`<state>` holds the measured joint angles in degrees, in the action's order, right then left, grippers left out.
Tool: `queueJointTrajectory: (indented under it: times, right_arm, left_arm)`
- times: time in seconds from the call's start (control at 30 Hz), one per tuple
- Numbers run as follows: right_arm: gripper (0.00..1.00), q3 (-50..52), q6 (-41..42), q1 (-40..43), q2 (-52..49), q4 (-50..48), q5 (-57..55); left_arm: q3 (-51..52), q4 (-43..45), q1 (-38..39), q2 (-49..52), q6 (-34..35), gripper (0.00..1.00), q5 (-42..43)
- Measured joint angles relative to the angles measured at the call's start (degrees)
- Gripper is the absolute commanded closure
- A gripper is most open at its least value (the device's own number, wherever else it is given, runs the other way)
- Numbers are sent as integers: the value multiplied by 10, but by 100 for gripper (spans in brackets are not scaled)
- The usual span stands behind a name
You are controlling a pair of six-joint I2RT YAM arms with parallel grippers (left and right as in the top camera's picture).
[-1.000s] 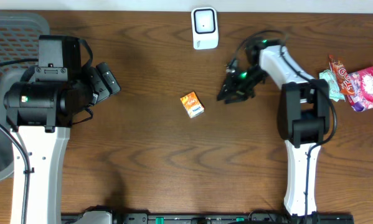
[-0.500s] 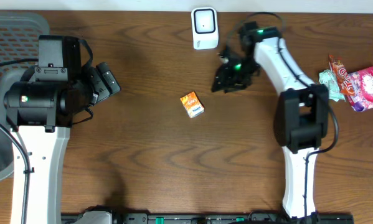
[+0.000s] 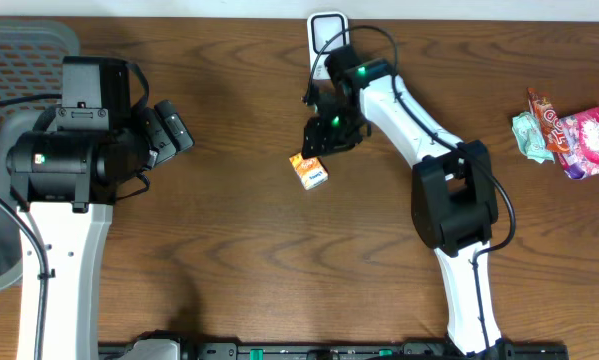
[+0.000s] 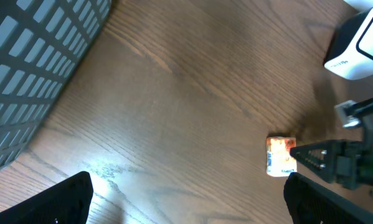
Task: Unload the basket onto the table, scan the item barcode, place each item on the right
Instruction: 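Hold the small orange box up in front of the scanner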
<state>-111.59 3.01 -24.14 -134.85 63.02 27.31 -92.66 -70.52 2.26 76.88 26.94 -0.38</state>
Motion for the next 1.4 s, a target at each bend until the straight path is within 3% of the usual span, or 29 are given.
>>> queueJointTrajectory:
  times: [0.07, 0.2, 0.53, 0.77, 0.93, 1.1, 1.27, 1.4]
  right_arm:
    - [67, 21, 8, -5, 0, -11, -11]
    - [99, 56, 23, -9, 0, -30, -3]
    - [99, 57, 36, 6, 3, -27, 120]
    - [99, 42, 28, 89, 3, -29, 323]
    - [99, 39, 33, 132, 3, -27, 339]
    - [99, 3, 76, 129, 4, -25, 222]
    - [99, -99, 113, 101, 21, -58, -88]
    - [99, -142, 94, 58, 48, -195, -336]
  left_arm:
    - [0, 0, 0, 0, 0, 2, 0]
    - [0, 0, 0, 0, 0, 2, 0]
    - [0, 0, 0, 0, 0, 2, 0]
    - [0, 0, 0, 0, 0, 2, 0]
    - [0, 0, 0, 0, 0, 2, 0]
    - [0, 0, 0, 0, 0, 2, 0]
    - [0, 0, 0, 0, 0, 2, 0]
    - [0, 0, 0, 0, 0, 2, 0]
